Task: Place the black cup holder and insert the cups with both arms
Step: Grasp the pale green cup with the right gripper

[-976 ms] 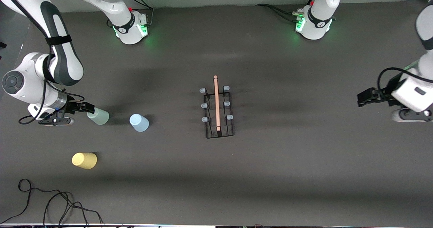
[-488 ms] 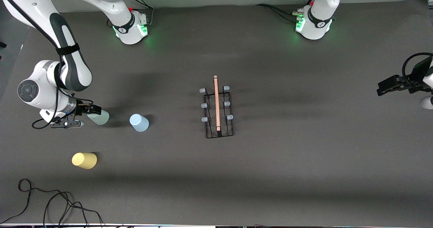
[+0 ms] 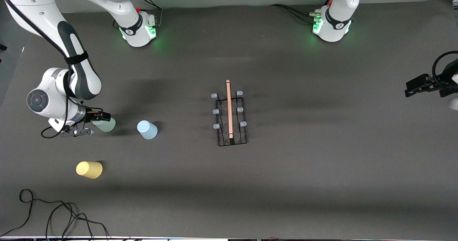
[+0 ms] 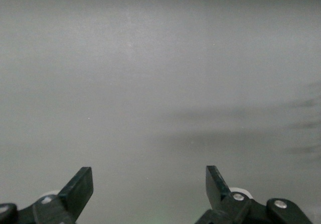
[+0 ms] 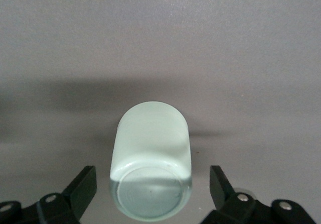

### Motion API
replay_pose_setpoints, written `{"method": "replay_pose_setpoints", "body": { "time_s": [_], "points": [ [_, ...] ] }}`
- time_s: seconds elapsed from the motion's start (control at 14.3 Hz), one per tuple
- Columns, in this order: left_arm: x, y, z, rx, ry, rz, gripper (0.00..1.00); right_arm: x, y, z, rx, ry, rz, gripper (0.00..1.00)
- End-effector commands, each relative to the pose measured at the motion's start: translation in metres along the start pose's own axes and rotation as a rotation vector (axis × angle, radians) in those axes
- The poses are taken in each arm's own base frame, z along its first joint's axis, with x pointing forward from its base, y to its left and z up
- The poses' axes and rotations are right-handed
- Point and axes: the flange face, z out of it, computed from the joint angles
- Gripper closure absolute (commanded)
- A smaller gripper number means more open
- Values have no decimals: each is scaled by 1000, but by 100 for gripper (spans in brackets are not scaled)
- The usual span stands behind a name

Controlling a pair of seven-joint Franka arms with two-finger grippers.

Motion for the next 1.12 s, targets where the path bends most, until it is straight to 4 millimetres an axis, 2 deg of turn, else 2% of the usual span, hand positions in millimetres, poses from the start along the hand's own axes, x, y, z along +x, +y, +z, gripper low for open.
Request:
{"method": "replay_pose_setpoints", "body": {
  "time_s": [0.0, 0.21, 0.28, 0.42, 0.63, 0.7, 0.84, 1.05],
  "points": [
    [-3, 4, 1, 11, -10, 25, 0, 6, 0, 2, -6, 7, -3, 8],
    [-2, 12, 3, 7, -17, 39, 0, 6, 0, 2, -6, 6, -2, 54],
    [1, 20, 4, 7, -17, 53, 0, 6, 0, 2, -6, 4, -2, 65],
    [6, 23, 9, 7, -24, 59, 0, 6, 0, 2, -6, 3, -2, 80],
    [8, 26, 7, 5, -9, 62, 0, 9, 1, -5, -6, 12, 0, 83],
    [8, 27, 7, 5, -12, 64, 0, 13, 1, -15, -6, 23, 1, 83],
    [7, 29, 7, 4, -16, 67, 0, 24, -3, -58, 0, 28, -7, 83],
    [7, 22, 7, 4, -17, 56, 0, 43, -12, -144, 5, 15, -21, 83]
  ]
}}
